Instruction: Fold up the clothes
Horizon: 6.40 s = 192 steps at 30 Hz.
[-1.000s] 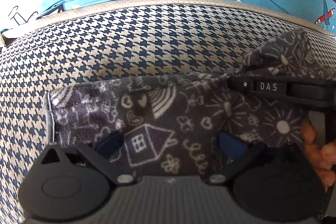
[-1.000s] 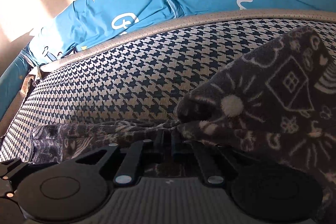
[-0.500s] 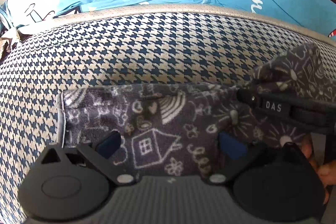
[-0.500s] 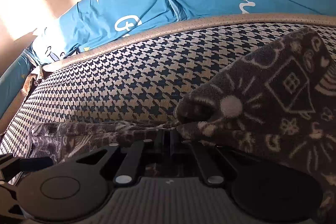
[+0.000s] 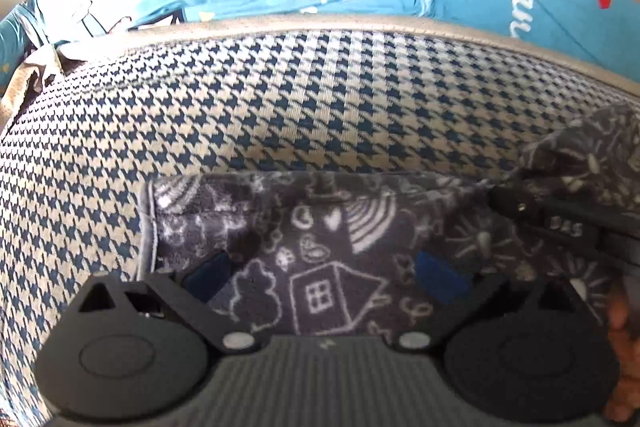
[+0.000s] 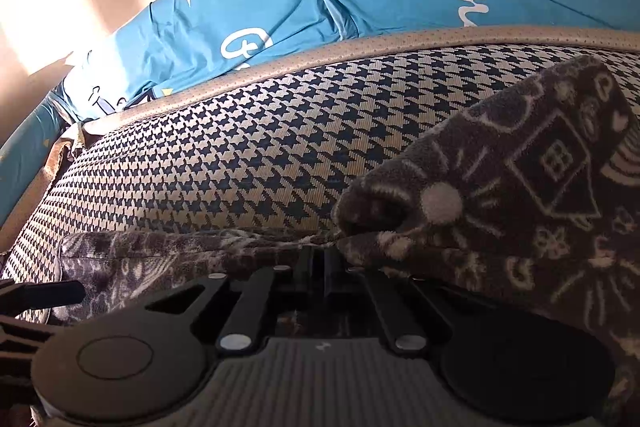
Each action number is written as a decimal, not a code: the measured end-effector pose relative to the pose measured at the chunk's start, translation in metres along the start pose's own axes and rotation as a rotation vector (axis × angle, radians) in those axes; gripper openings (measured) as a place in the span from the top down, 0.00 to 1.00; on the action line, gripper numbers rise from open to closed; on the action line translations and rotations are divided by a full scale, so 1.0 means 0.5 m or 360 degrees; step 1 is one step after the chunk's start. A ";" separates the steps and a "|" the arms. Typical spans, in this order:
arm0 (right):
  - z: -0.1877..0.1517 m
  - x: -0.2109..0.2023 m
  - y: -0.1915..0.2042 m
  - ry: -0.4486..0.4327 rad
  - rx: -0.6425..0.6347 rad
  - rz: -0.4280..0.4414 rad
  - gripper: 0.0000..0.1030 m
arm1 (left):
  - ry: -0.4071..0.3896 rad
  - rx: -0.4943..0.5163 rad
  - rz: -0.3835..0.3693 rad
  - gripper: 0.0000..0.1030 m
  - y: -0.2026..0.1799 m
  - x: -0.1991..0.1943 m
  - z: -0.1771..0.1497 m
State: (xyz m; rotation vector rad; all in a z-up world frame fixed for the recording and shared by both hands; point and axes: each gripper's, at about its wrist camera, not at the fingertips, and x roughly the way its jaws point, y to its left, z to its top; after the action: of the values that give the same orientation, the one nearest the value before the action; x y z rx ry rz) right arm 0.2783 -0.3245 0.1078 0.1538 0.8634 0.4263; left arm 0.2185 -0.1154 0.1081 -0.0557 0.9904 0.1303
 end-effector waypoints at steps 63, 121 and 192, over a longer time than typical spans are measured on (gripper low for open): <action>-0.218 -0.201 0.059 -0.0065 0.0102 -0.0103 0.92 | -0.0039 0.0026 0.0020 0.00 0.047 -0.064 -0.085; -0.285 -0.252 0.201 -0.0222 -0.0300 -0.0001 0.76 | -0.0094 -0.0349 -0.0105 0.00 0.211 -0.196 -0.212; -0.244 -0.118 0.310 -0.0392 -0.1040 0.0039 0.82 | 0.0298 -0.0474 -0.0639 0.56 0.244 -0.018 -0.008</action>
State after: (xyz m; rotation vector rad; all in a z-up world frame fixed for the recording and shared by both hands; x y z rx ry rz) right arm 0.1049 -0.2140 0.1172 -0.3800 0.4484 0.6761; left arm 0.1937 0.0040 0.1149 -0.5443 1.1207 -0.0993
